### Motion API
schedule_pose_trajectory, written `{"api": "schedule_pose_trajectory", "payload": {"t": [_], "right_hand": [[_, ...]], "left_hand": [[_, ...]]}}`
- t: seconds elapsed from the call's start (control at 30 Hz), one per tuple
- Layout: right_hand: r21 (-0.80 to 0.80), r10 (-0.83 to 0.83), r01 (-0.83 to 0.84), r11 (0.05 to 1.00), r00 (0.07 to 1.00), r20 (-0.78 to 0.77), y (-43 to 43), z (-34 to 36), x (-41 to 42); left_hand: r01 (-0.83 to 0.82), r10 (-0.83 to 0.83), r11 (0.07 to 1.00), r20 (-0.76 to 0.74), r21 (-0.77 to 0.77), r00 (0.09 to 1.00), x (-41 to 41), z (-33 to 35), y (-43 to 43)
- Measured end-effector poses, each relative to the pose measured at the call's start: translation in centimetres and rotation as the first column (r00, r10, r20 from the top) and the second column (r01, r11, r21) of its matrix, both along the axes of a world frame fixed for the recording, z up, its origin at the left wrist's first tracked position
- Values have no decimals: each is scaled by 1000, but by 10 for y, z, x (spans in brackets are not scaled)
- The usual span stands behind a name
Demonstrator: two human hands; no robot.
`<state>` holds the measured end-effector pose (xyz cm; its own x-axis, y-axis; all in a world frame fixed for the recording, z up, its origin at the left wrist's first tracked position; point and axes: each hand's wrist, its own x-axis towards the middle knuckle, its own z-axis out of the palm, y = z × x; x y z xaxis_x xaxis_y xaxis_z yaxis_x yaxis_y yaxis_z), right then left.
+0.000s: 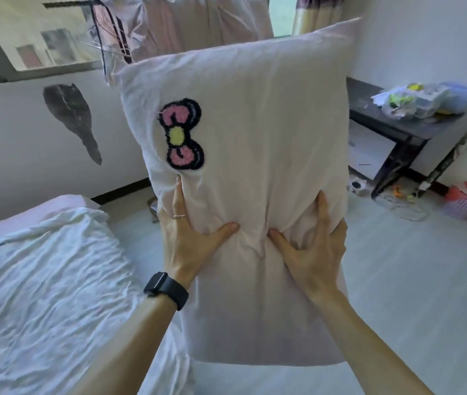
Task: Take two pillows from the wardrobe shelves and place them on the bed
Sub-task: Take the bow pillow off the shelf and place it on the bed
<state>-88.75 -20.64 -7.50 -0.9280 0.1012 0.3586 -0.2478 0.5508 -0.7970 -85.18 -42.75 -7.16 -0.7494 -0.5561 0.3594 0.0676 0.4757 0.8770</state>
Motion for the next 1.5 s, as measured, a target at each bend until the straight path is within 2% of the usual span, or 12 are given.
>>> {"api": "schedule_pose_trajectory", "payload": {"t": [0.2,0.47,0.6,0.77,0.87,1.07,1.13,1.33,1.5], "right_hand": [[39,145,-146,989,989,18,-25,-5,-83],[0,360,-360,933,933,6,-128,7,-163],[-55,442,-446,893,894,-69,-204,18,-209],[-78,564,-565,821,825,-41,-320,30,-282],[-70,666,-667,742,745,-37,-393,38,-327],[-113,695,-696,709,717,-52,-528,49,-401],[-111,710,-714,692,700,-78,-577,57,-425],[-70,805,-817,572,576,-144,-718,74,-495],[-6,879,-893,450,444,-176,-838,91,-526]], "left_hand": [[-149,148,988,36,38,988,-44,-2,-15],[-392,392,917,-6,-72,920,-79,21,-96],[-473,471,877,-39,-88,881,-110,33,-164],[-529,522,840,-89,-119,848,-167,49,-272],[-576,571,811,-80,-102,817,-202,69,-341],[-576,550,786,-171,-223,817,-256,90,-456],[-616,586,754,-193,-227,787,-276,94,-497],[-766,724,619,-252,-175,642,-330,99,-610],[-853,801,504,-297,-137,521,-344,107,-695]]}}
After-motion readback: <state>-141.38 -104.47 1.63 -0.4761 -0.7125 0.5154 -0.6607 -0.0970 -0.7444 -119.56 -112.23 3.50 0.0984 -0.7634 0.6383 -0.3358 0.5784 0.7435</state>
